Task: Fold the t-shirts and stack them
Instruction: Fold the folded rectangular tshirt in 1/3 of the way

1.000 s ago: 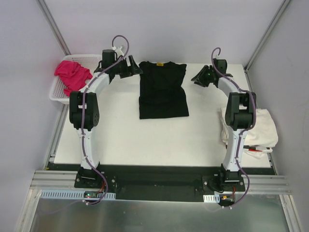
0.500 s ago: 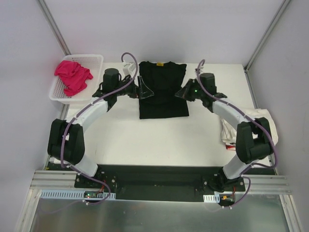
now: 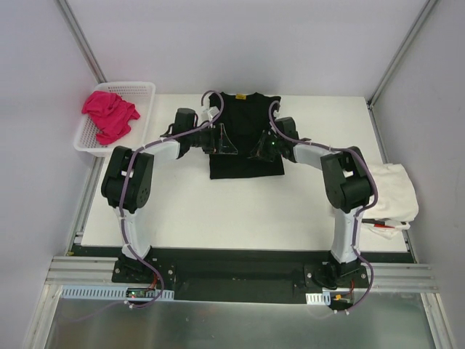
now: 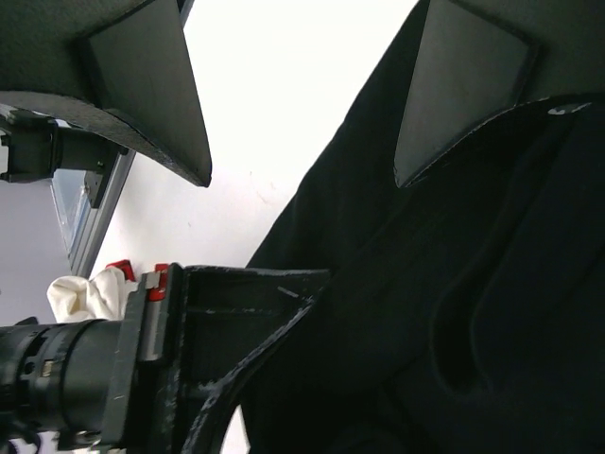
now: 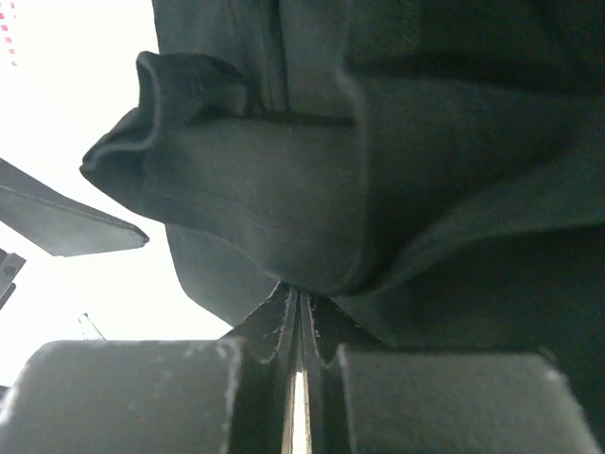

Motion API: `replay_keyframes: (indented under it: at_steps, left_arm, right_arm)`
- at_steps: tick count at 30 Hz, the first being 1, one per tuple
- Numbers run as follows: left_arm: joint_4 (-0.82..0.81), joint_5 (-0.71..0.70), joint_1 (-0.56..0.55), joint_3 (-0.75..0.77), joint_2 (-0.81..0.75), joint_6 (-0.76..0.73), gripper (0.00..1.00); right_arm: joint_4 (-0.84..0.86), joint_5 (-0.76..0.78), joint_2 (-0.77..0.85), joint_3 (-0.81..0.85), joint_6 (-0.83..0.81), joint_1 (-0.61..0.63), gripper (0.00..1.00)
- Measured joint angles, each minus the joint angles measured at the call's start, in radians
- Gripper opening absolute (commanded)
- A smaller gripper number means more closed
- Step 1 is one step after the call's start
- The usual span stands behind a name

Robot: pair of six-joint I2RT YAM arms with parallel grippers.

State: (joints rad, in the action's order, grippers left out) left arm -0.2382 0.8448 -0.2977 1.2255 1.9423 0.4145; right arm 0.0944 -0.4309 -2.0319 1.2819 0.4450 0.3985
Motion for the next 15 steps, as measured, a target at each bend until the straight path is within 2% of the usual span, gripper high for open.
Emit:
replay_keyframes:
  at_steps: [6,15]
  left_arm:
    - [-0.001,0.016,0.0,0.085,0.011,-0.014,0.77]
    - [0.011,0.022,0.005,0.122,0.068,-0.023,0.77]
  right_arm:
    - [-0.001,-0.005,-0.053,0.111,0.002,-0.004,0.02]
    - [-0.041,0.003,-0.27,0.395,0.006,-0.04,0.03]
